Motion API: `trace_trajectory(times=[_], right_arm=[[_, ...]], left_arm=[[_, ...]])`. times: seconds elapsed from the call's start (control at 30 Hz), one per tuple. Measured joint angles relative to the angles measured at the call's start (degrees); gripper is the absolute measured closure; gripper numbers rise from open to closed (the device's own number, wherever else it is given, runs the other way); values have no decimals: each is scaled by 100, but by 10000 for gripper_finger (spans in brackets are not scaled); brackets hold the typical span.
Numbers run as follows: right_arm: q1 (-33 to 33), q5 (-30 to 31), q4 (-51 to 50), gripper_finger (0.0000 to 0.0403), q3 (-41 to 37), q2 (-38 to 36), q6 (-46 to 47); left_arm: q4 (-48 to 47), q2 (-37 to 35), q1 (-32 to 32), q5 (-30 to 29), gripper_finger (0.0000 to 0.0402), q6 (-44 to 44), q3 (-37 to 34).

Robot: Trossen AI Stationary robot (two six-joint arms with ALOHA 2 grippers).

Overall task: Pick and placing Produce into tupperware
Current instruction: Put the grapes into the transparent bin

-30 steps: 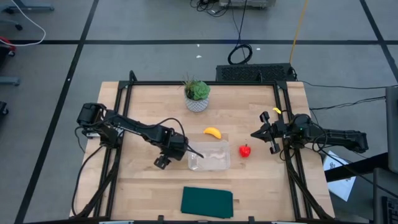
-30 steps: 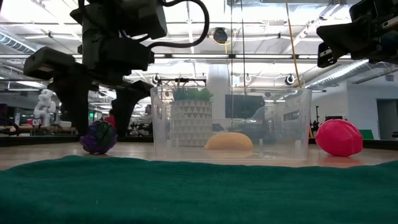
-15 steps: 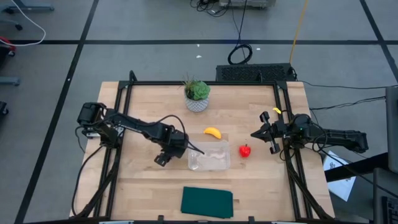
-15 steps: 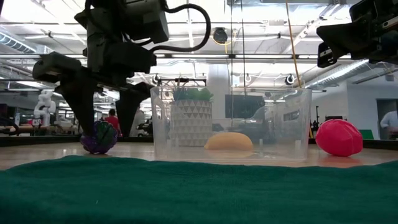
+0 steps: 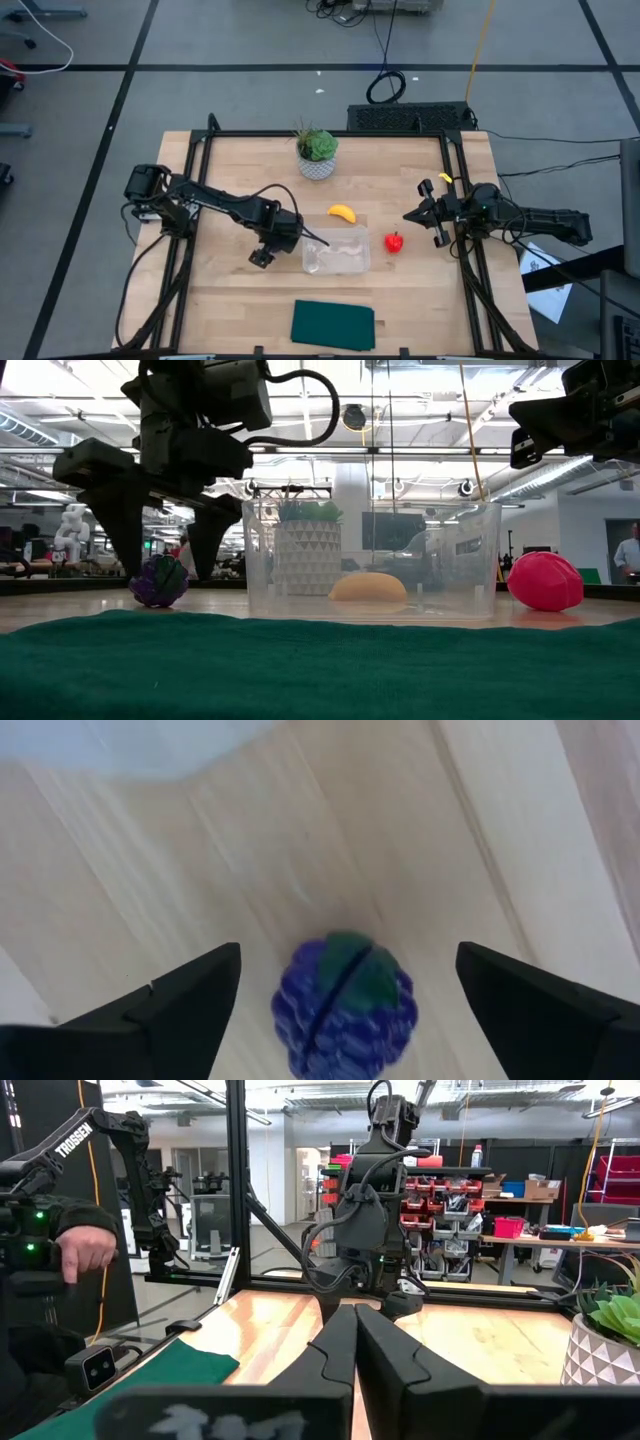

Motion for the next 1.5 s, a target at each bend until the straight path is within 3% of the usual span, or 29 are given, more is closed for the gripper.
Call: trace_trajectory(times=[0.43, 1.03, 1.5], right_arm=[[0, 0, 0, 403, 2, 0, 1], [0, 0, 1, 403, 1, 0, 1], [-2, 0, 0, 403, 1, 0, 1]], left_arm=[[-170, 0, 43, -122, 25, -104, -7], [454, -4, 214, -299, 25, -159, -596], [501, -4, 159, -326, 25, 34, -610]])
